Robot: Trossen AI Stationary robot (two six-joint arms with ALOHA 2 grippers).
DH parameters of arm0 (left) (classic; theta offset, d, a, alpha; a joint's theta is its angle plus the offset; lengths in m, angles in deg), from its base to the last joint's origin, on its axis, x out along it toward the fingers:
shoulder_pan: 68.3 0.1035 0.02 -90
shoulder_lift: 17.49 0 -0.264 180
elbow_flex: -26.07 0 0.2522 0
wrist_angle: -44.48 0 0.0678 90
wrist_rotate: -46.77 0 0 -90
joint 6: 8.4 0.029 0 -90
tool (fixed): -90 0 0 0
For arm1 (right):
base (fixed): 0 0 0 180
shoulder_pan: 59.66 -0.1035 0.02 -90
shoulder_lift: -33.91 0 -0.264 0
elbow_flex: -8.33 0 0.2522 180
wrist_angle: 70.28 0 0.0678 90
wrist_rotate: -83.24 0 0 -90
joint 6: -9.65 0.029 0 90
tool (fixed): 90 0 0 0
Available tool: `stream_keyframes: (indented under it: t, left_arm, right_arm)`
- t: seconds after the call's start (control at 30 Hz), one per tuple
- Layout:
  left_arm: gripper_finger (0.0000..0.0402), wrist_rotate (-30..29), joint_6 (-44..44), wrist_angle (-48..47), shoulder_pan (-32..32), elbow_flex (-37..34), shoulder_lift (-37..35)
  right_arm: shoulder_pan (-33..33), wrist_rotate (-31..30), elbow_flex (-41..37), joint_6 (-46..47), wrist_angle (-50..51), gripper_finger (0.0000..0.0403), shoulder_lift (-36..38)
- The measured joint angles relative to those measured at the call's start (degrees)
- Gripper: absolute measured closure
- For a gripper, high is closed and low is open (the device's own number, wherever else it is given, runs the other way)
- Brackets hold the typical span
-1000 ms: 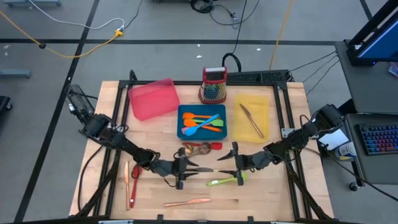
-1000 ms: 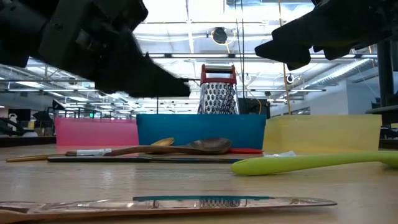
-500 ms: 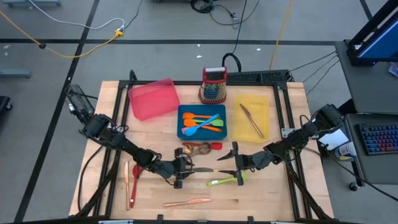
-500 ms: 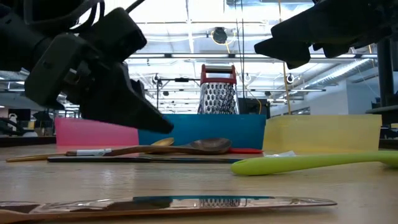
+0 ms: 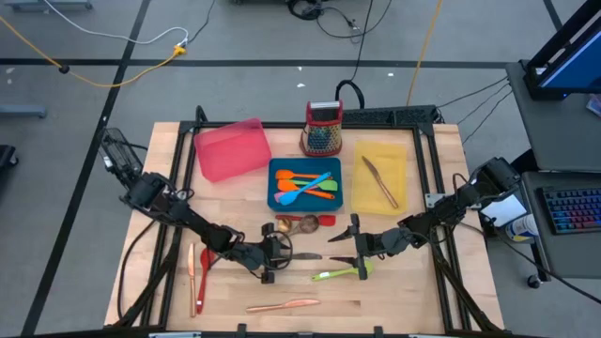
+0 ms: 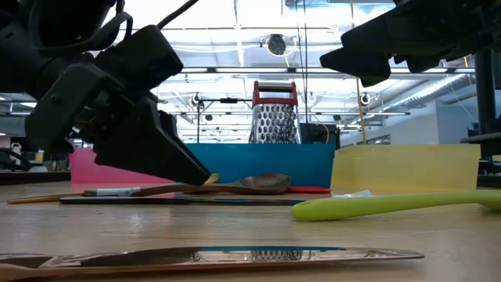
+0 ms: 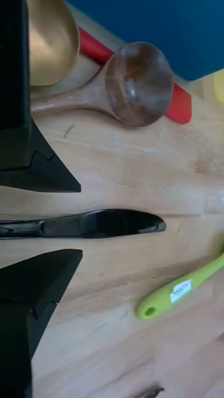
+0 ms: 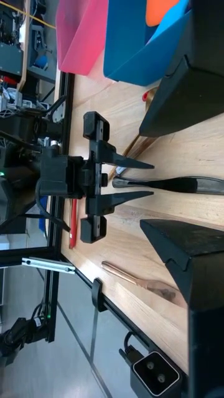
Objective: Pick & Place Kitchen Items
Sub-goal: Put the black table knife into the yellow bin
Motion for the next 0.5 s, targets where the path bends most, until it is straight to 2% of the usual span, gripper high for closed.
stream_keyframes:
  t: [0.5]
  left_arm:
    - [0.0241, -2.9, -1.5, -1.4, -0.7, 0.0, 0.1]
  right_arm:
    - [0.0, 0.1, 0.0, -0.2, 0.0, 0.0181, 0.0]
